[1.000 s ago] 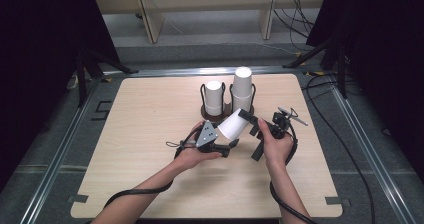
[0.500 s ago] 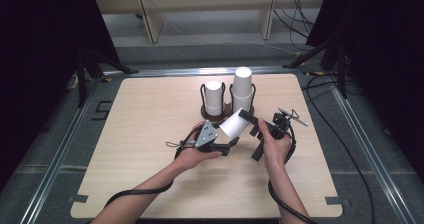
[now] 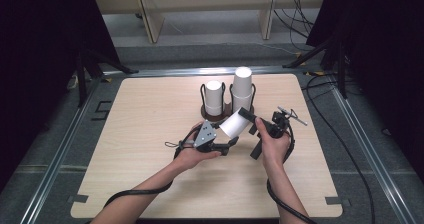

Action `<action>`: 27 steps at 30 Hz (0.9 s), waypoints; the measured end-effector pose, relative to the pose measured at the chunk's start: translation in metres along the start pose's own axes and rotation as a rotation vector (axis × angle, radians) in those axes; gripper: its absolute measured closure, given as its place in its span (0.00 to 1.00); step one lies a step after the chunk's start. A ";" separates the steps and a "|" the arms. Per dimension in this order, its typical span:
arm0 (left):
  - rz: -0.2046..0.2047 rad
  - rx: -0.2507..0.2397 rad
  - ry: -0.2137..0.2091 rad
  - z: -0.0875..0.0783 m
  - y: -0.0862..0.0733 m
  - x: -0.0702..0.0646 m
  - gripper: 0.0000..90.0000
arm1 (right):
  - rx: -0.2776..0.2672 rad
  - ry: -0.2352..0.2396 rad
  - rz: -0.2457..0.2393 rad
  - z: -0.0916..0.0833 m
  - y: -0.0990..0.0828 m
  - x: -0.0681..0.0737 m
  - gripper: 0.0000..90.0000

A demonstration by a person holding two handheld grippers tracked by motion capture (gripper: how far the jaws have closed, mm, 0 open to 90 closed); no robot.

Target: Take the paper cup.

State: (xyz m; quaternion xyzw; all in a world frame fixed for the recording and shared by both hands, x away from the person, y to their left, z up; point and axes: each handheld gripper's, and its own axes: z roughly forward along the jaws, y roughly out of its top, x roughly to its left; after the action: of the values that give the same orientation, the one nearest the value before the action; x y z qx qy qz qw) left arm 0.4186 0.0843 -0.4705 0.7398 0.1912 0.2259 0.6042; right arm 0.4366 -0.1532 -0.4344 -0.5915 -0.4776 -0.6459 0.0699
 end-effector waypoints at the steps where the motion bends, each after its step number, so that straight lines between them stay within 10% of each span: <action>1: -0.002 -0.003 -0.003 0.000 0.000 0.000 0.30 | -0.001 -0.002 -0.021 0.000 0.001 -0.001 0.27; 17: -0.003 0.027 -0.029 -0.008 -0.002 0.002 0.31 | -0.083 0.016 -0.106 -0.003 0.008 0.005 0.25; 23: -0.001 0.038 -0.033 -0.015 -0.003 0.006 0.31 | -0.150 0.004 -0.259 -0.008 0.015 0.006 0.27; 27: 0.007 0.050 -0.041 -0.021 -0.001 0.011 0.31 | -0.197 0.004 -0.276 -0.013 0.016 0.006 0.27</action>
State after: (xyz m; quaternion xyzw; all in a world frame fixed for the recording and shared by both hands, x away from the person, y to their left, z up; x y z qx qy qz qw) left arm 0.4154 0.1074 -0.4672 0.7598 0.1815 0.2079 0.5887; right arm 0.4364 -0.1684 -0.4190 -0.5231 -0.4885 -0.6942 -0.0766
